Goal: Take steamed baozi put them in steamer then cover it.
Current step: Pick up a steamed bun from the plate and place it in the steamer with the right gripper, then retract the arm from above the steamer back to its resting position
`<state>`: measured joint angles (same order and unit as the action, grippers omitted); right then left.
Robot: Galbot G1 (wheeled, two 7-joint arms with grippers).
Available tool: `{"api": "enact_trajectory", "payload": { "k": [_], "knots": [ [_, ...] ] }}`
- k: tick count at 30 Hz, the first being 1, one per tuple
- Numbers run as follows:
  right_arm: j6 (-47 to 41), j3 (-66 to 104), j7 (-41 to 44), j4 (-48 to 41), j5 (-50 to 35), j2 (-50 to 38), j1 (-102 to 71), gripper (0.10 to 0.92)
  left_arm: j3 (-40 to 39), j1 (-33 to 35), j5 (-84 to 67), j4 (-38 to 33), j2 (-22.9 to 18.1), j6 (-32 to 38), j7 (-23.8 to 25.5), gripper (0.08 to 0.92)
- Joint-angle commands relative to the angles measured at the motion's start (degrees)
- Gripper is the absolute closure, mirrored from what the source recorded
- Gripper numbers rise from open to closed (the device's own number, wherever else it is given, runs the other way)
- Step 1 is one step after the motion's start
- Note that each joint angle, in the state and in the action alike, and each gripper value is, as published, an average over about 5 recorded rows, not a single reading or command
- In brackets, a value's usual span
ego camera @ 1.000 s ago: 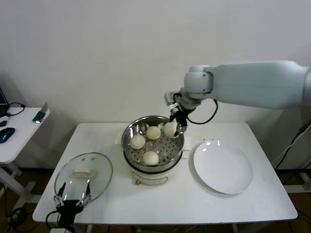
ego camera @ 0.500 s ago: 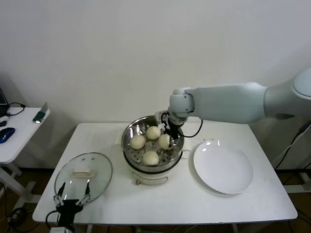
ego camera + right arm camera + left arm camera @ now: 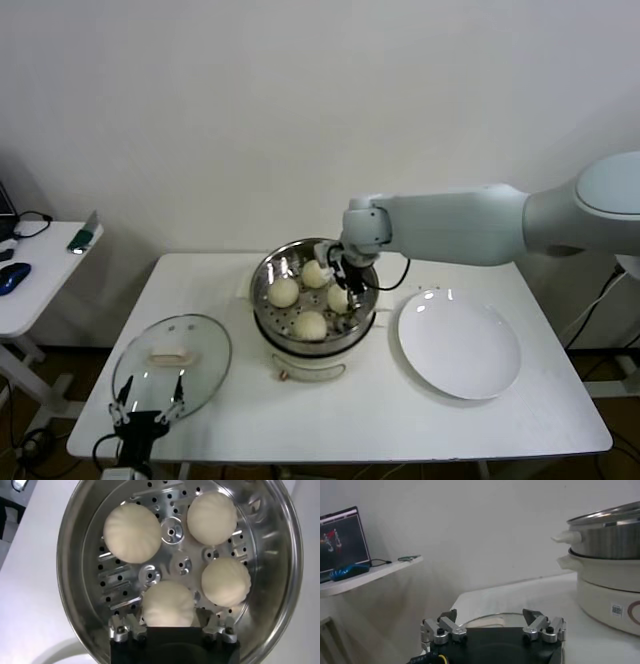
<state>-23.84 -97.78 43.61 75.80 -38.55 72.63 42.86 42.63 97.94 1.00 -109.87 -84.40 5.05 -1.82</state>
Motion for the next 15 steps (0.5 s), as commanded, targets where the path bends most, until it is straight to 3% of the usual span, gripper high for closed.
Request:
{"api": "enact_trajectory", "payload": {
  "k": [1,5,8,11,15],
  "knots": [
    [3.32,2.58,3.64,0.50,-4.27,-3.50,4.16,0.215,-0.01,0.23,-0.60,-0.44,0.01,-0.39,-0.06,0.177],
    [4.10,7.09,3.95,0.82,-10.50,-9.20,6.52,0.203,-0.12,0.24,-0.98,-0.69,-0.02,-0.33,-0.11,0.177],
    [3.30,12.39,-0.68,2.35,-17.24,-14.54,5.57,0.203,-0.19,0.29,-1.65,-0.75,-0.02,-0.05,-0.17,0.177],
    [3.20,21.32,-13.49,4.98,-23.07,-20.02,-0.11,0.202,-0.15,0.28,-2.40,-0.94,0.18,0.17,-0.22,0.177],
    [6.54,36.30,-28.64,7.60,-22.18,-25.55,-12.23,0.203,-0.56,0.07,-3.06,-1.22,0.85,0.23,-1.10,0.177]
  ]
}}
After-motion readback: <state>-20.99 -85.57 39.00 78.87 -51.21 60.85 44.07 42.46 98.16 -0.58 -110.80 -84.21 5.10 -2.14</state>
